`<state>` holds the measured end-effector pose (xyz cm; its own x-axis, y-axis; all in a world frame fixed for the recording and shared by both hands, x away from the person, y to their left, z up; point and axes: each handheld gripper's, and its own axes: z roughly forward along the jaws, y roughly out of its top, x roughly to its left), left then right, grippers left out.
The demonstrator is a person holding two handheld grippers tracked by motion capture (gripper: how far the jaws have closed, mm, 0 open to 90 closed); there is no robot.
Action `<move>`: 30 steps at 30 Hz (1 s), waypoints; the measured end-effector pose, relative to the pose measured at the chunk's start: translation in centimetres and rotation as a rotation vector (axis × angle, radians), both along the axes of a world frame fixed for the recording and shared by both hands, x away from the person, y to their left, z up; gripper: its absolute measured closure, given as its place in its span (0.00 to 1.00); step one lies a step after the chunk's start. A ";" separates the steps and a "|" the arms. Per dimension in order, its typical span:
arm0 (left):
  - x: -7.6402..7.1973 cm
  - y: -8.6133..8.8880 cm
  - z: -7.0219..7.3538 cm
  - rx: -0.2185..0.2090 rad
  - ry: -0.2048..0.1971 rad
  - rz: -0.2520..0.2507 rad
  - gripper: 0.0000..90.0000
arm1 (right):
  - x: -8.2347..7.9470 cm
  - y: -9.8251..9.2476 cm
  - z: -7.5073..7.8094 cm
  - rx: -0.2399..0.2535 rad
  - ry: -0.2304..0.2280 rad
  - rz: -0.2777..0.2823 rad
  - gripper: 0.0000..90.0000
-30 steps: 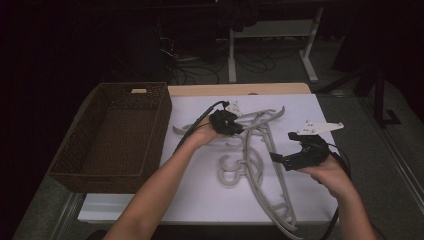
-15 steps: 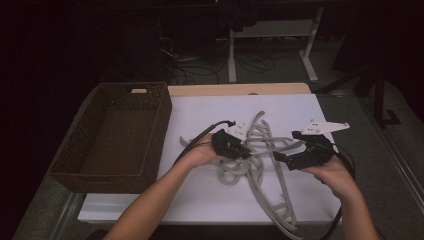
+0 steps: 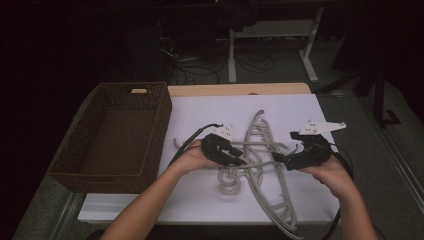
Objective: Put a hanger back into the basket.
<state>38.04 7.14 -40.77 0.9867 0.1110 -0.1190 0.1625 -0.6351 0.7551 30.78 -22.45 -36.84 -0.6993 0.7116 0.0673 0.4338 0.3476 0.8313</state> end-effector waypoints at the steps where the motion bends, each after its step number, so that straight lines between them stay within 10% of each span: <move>1: 0.0 0.5 0.3 -0.010 0.005 0.021 0.60 | 0.0 0.0 0.0 -0.001 0.001 0.005 0.04; 16: -2.4 7.1 1.4 -0.078 0.021 0.275 0.20 | 3.9 2.2 -0.8 -0.073 0.072 0.070 0.18; 30: -4.5 9.0 0.5 -0.089 0.022 0.349 0.00 | 8.7 7.1 -2.1 -0.157 0.145 0.176 0.25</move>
